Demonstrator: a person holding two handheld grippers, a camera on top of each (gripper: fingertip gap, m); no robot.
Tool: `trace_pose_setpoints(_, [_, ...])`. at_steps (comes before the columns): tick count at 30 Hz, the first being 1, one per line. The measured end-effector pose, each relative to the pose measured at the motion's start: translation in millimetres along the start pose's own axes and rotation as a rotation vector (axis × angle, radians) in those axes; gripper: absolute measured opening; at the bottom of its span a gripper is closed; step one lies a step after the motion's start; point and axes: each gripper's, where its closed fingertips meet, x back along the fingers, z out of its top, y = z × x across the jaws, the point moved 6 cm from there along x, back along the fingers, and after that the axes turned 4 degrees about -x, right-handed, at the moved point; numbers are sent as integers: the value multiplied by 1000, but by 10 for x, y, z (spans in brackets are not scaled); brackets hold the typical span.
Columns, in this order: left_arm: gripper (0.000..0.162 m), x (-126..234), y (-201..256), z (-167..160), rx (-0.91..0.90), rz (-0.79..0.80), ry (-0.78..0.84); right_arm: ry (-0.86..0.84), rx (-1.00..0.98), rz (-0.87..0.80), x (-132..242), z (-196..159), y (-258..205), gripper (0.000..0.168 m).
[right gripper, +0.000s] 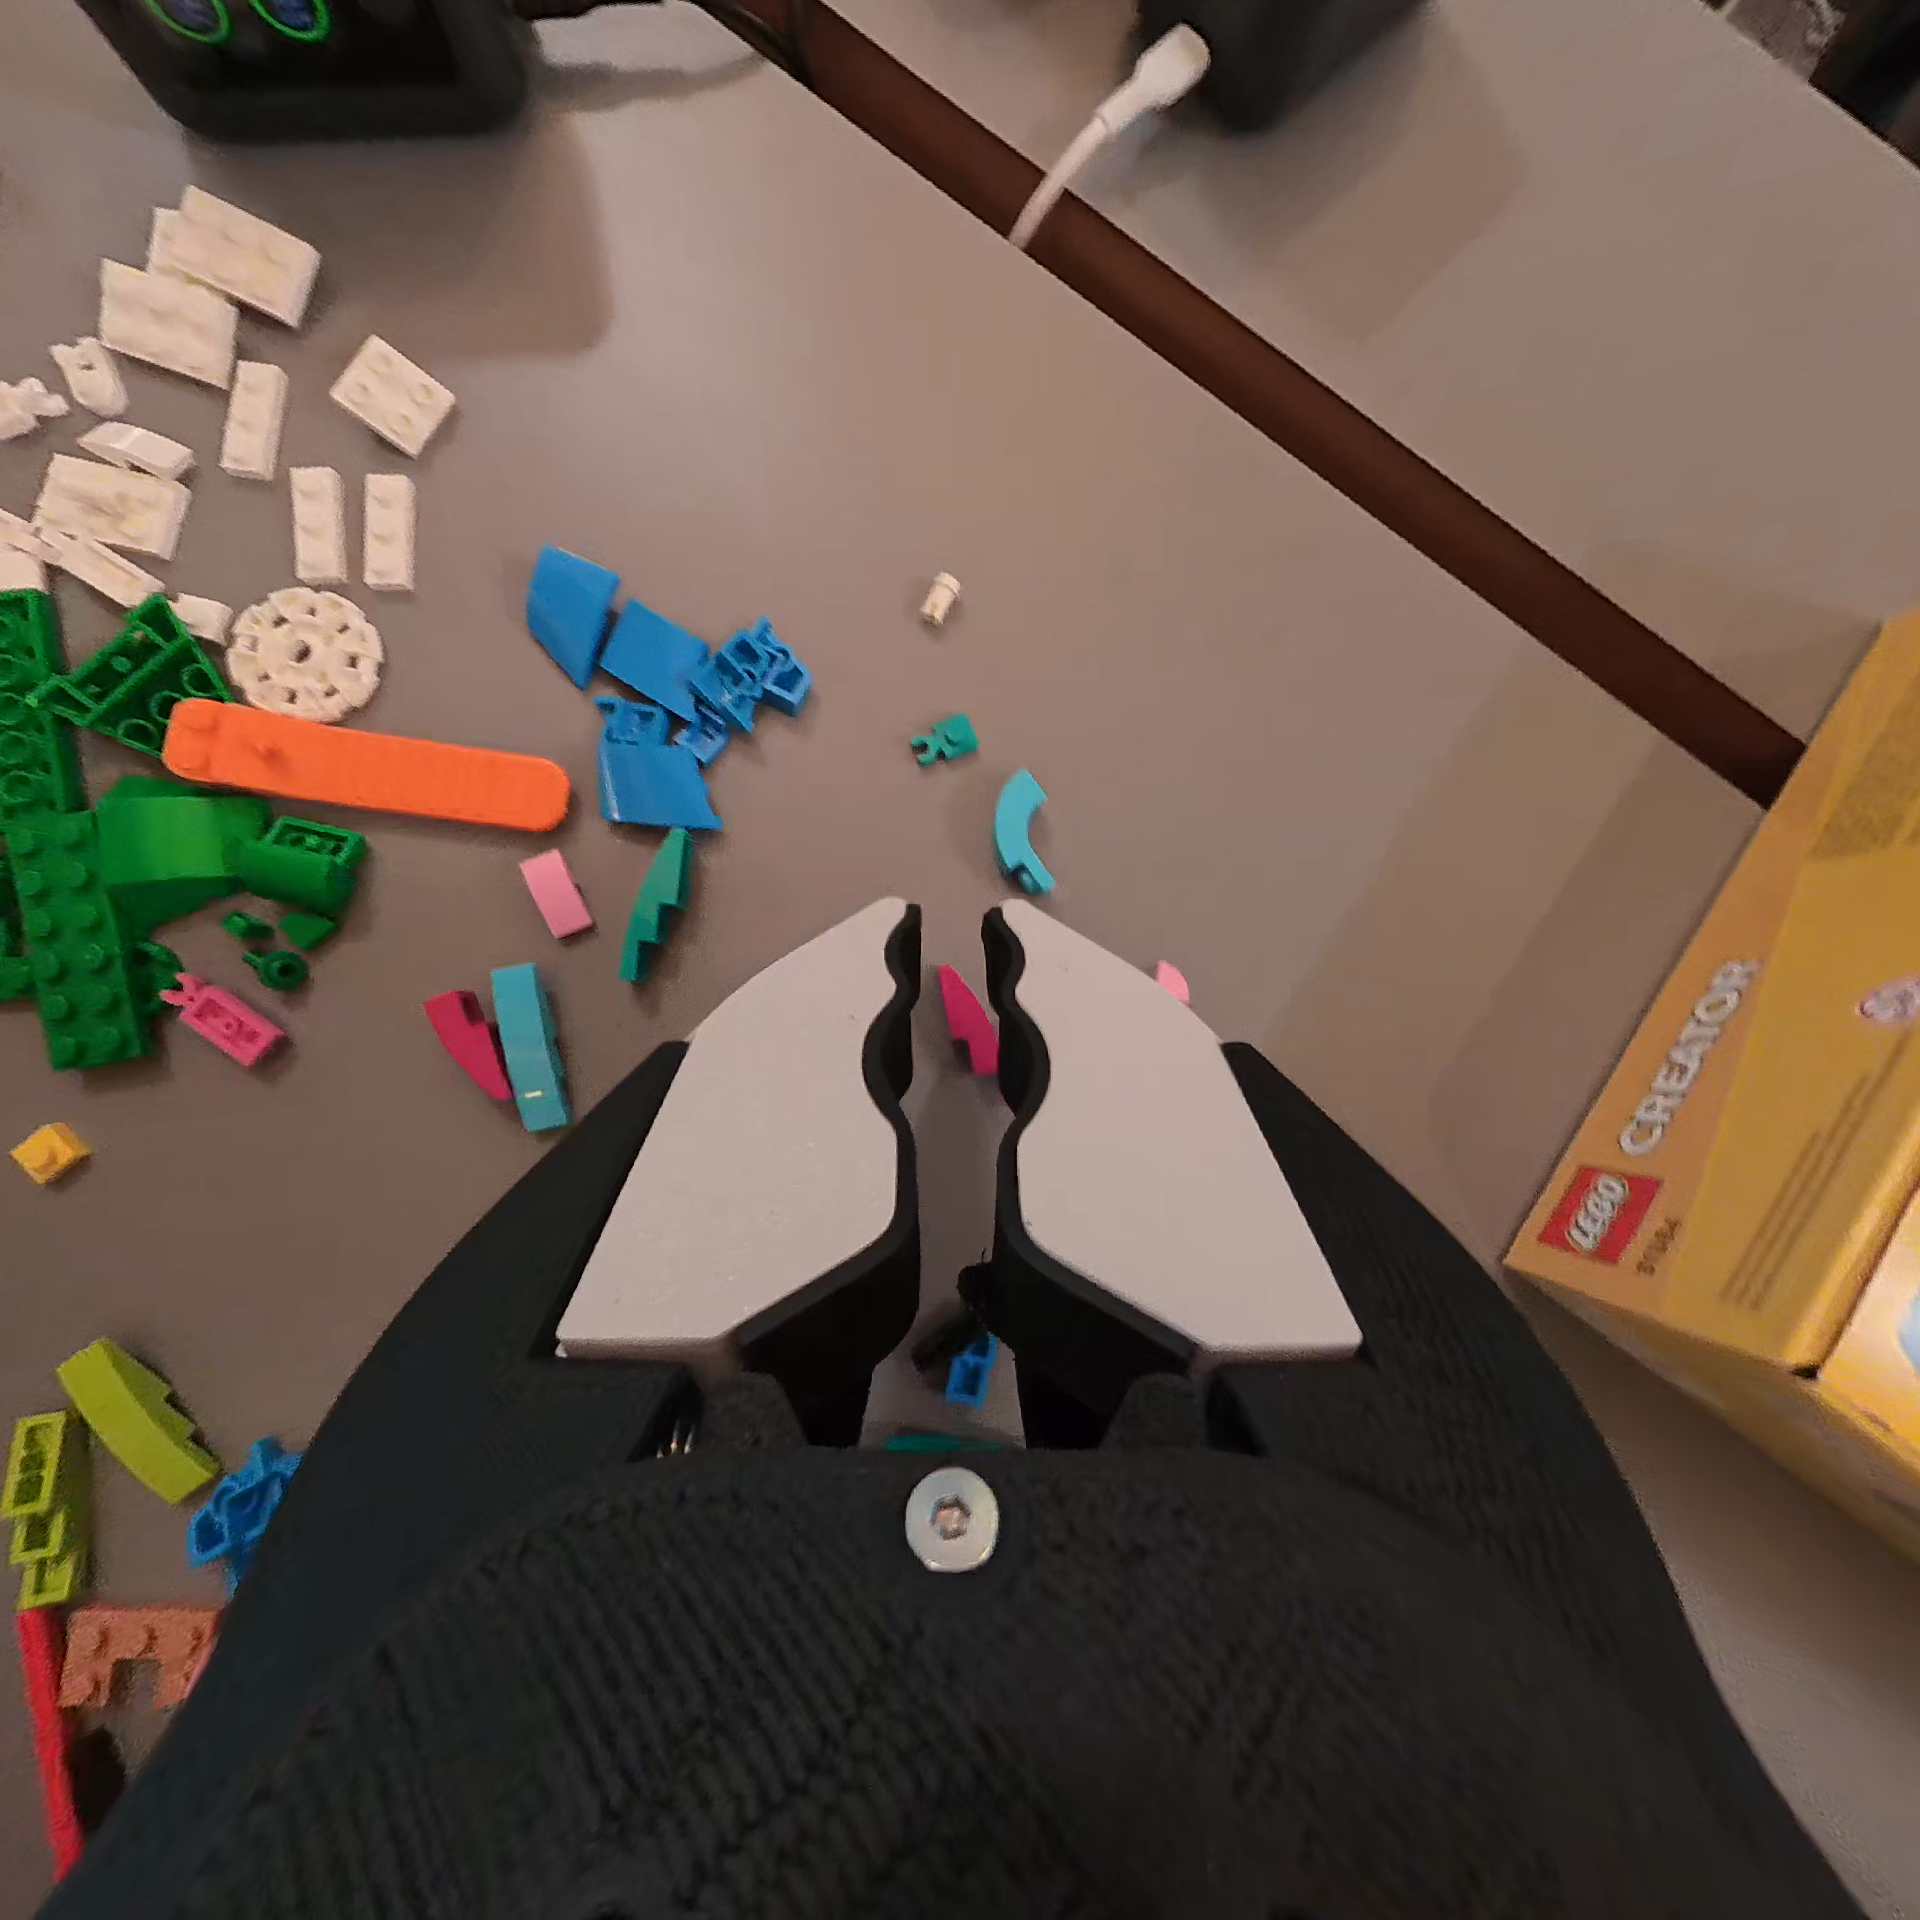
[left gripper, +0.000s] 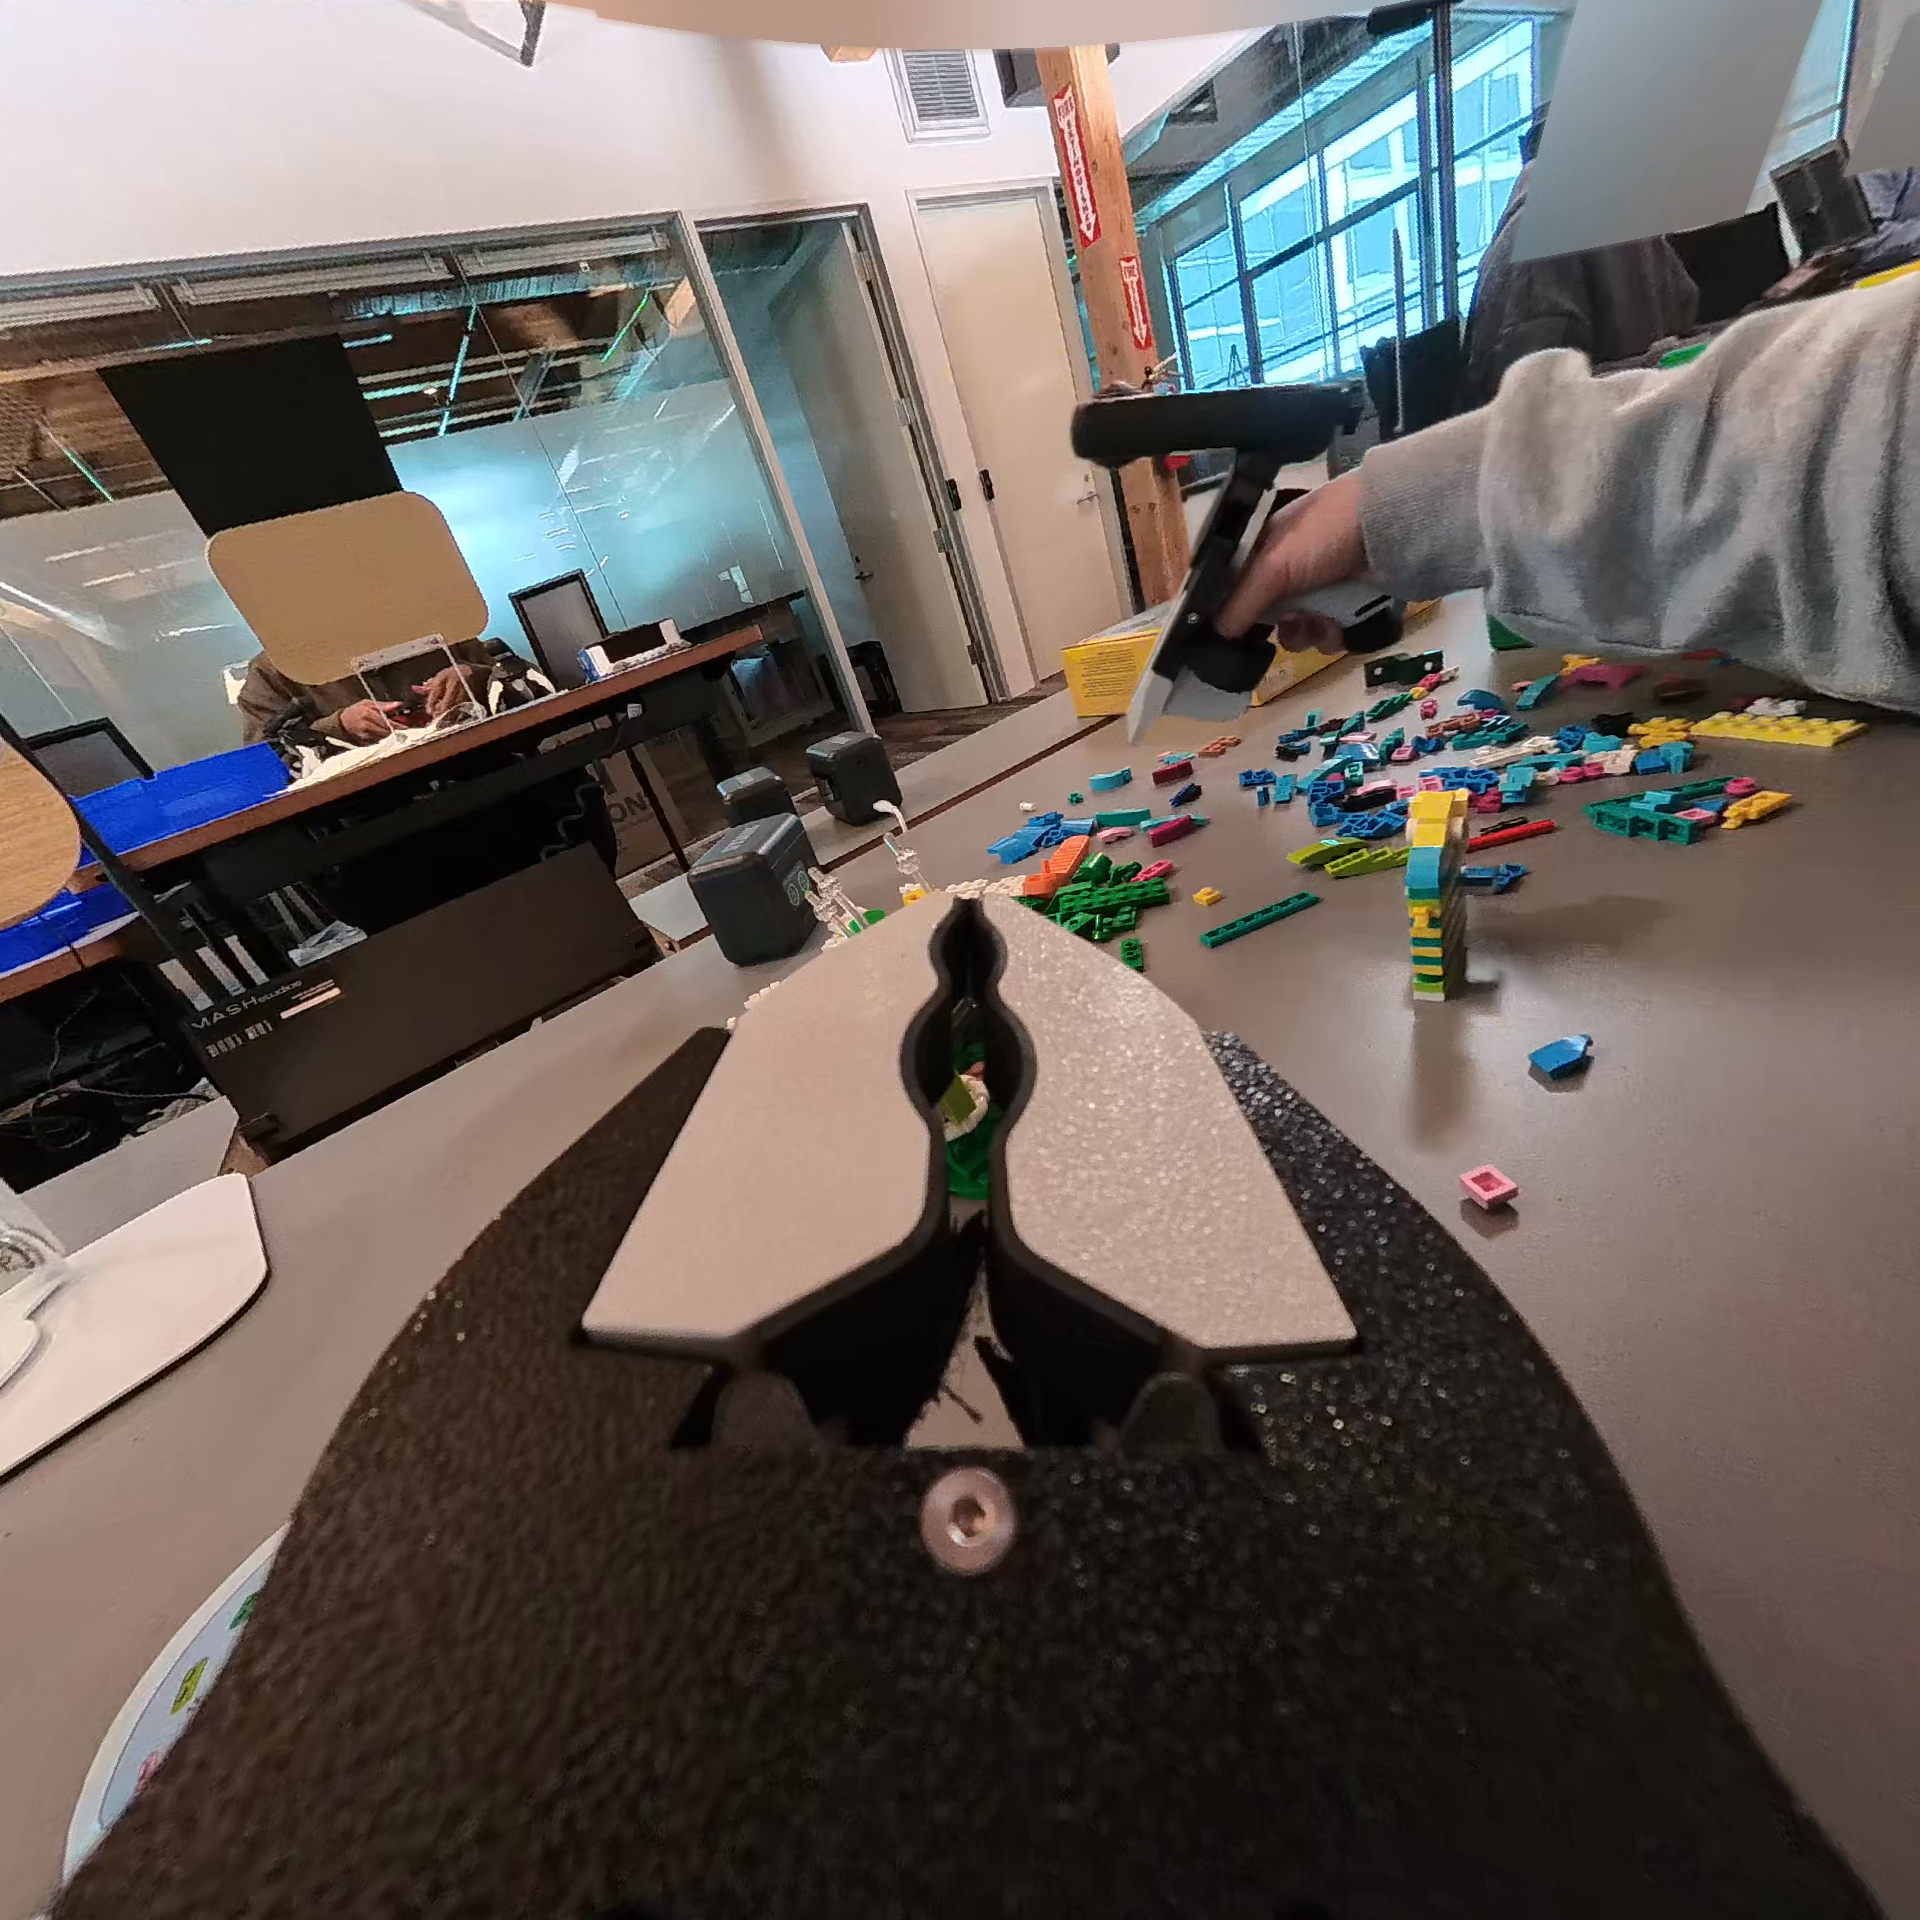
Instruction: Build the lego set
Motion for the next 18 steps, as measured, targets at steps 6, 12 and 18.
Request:
trace_pose_setpoints(6, [0,5,-9,-10,-3,8,-2,39,-65,-69,169,-193,178,10])
trace_pose_setpoints(12, [0,1,-16,-21,-5,16,-2,45,-29,-205,523,-357,438,10])
trace_pose_setpoints(18, [0,5,-66,-32,19,44,15,98,-73,-151,895,-439,519,7])
